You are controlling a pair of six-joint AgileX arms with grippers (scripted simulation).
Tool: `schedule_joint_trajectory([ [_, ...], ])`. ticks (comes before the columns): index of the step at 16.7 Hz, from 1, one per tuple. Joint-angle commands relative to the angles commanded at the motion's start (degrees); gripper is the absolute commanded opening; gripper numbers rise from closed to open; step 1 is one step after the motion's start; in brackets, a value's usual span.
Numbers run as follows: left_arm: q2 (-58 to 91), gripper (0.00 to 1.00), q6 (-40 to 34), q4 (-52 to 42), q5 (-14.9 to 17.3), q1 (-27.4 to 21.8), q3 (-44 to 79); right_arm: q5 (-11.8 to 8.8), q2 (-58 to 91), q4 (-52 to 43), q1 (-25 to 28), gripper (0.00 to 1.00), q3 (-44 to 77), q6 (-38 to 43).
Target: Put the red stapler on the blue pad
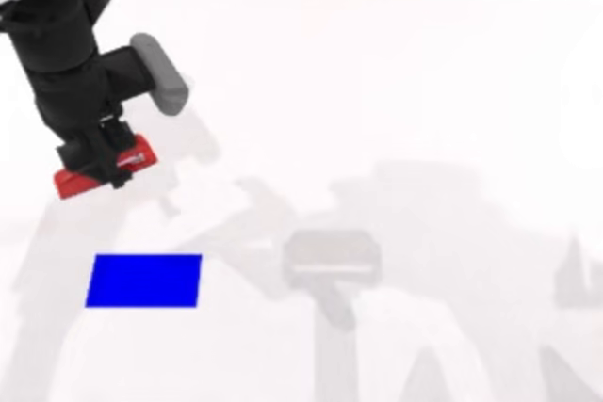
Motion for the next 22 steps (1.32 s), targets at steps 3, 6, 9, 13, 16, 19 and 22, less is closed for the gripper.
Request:
schedule_joint_trajectory([
  [3,-4.3,0.0,11.8,1.1,0.0,-2.0,-6.0,0.0,0.0,0.0,0.0,1.0,0.0,0.0],
  [6,-8.3,0.0,20.5,2.4,0.1,-3.6,-10.9,0.0,0.0,0.0,0.0,1.0,0.0,0.0],
  [9,-10.4,0.0,24.0,3.2,0.1,-4.3,-13.3,0.0,0.0,0.0,0.0,1.0,0.0,0.0],
  [13,-10.2,0.0,24.0,3.1,0.0,-4.0,-13.1,0.0,0.0,0.0,0.0,1.0,0.0,0.0],
  [16,-9.4,0.0,24.0,5.4,0.0,-4.2,-14.7,0.0,0.0,0.0,0.0,1.0,0.0,0.0],
  [19,-7.0,0.0,24.0,12.8,0.1,-4.2,-19.2,0.0,0.0,0.0,0.0,1.0,0.0,0.0],
  [22,-4.0,0.0,23.9,21.5,0.1,-4.4,-24.4,0.0,0.0,0.0,0.0,1.0,0.0,0.0],
])
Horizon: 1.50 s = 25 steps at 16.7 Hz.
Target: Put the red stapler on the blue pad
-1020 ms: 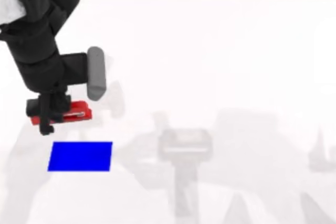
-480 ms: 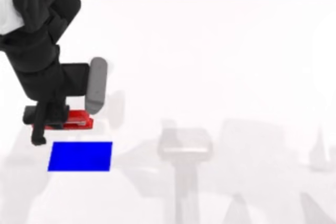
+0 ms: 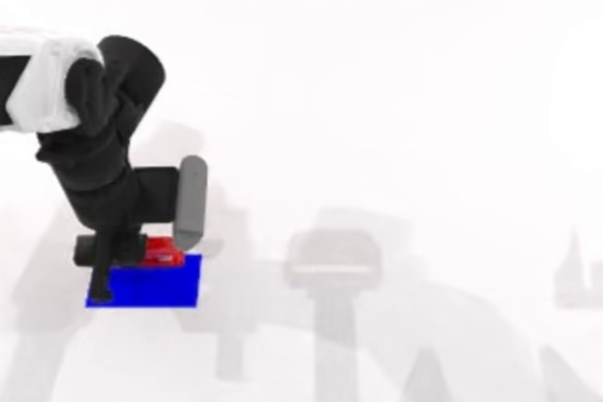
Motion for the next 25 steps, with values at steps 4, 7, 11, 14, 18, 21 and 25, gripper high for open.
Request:
schedule_joint_trajectory([
  [4,1.8,0.0,0.1,4.2,0.0,-0.1,-3.2,0.0,0.0,0.0,0.0,1.0,0.0,0.0],
  [7,1.8,0.0,0.1,4.2,0.0,-0.1,-3.2,0.0,0.0,0.0,0.0,1.0,0.0,0.0],
  [11,1.8,0.3,0.1,4.2,0.0,-0.1,-3.2,0.0,0.0,0.0,0.0,1.0,0.0,0.0],
  [14,1.8,0.53,0.1,4.2,0.0,-0.1,-3.2,0.0,0.0,0.0,0.0,1.0,0.0,0.0],
  [18,1.8,0.83,0.1,4.2,0.0,-0.1,-3.2,0.0,0.0,0.0,0.0,1.0,0.0,0.0],
  [21,1.8,1.0,0.1,4.2,0.0,-0.1,-3.2,0.0,0.0,0.0,0.0,1.0,0.0,0.0],
  [25,1.8,1.0,0.1,4.2,0.0,-0.1,-3.2,0.0,0.0,0.0,0.0,1.0,0.0,0.0],
])
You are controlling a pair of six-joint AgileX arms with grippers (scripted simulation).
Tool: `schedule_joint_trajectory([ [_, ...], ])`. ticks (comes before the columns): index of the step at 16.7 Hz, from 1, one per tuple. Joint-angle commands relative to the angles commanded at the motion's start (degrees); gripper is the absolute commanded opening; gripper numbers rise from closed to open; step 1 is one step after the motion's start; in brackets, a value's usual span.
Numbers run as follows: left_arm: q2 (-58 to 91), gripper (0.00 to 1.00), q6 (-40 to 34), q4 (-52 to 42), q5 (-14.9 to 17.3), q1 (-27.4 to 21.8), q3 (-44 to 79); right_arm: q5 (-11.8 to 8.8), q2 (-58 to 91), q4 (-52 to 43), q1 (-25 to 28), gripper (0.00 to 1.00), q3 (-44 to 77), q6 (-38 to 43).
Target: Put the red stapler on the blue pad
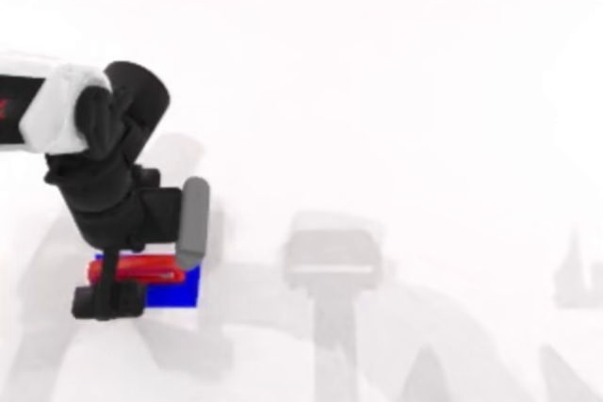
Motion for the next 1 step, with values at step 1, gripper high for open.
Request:
schedule_joint_trajectory([
  [1,0.0,1.0,0.0,0.0,0.0,0.0,0.0,0.0,0.0,0.0,0.0,1.0,0.0,0.0],
])
